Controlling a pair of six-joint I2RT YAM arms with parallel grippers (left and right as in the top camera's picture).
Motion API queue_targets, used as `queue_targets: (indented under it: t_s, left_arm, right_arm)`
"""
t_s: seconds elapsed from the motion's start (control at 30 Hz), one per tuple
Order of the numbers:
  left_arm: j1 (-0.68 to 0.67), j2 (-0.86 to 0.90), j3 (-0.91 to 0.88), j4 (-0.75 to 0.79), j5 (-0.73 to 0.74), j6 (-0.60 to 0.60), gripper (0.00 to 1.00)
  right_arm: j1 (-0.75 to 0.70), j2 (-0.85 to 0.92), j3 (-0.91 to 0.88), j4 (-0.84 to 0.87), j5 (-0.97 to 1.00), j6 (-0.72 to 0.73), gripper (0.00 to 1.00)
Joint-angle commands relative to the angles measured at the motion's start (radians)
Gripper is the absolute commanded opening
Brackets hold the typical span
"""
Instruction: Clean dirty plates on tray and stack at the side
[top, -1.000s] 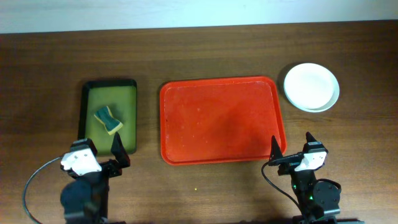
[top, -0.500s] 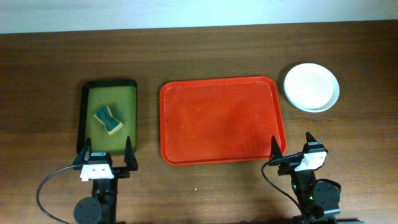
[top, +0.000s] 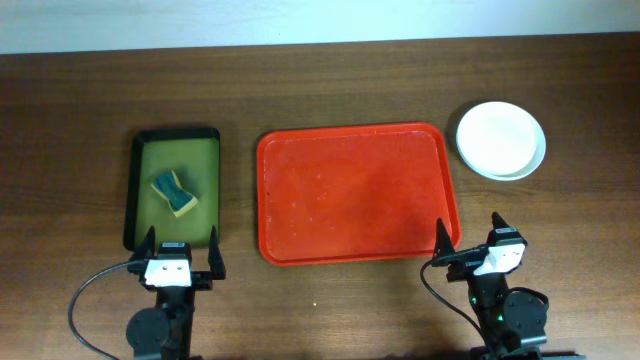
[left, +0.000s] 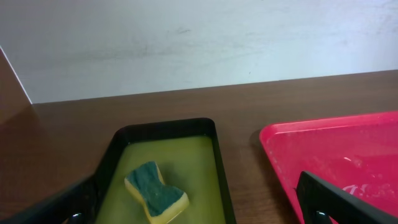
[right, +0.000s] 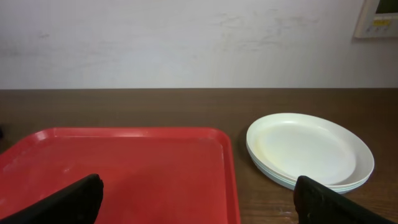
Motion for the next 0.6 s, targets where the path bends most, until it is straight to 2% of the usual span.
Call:
queue_targets:
  t_s: [0.0, 0.1, 0.17, 0.23, 0.57]
  left_arm:
    - [0.005, -0.009, -0.003, -0.01, -0.017, 0.024, 0.99]
    - [0.005, -0.009, -0.003, -0.011, -0.041, 0.016, 0.99]
    - [0.006, -0.009, -0.003, -0.013, -0.122, -0.075, 0.99]
    - [0.006, -0.009, -0.003, -0.01, -0.154, -0.11, 0.99]
    - [0.005, -0.009, -0.003, -0.013, -0.138, -0.108, 0.99]
  right_arm:
    - [-0.004, -0.008, -0.006, -0.006, 0.009, 0.0, 0.99]
    - [-0.004, -0.008, -0.006, -0.006, 0.008, 0.0, 0.99]
    - [-0.004, -0.008, -0.006, -0.006, 0.008, 0.0, 0.99]
    - [-0.004, -0.008, -0.006, -0.006, 0.009, 0.0, 0.99]
    - [-0.004, -0.008, -0.006, -0.006, 0.009, 0.0, 0.99]
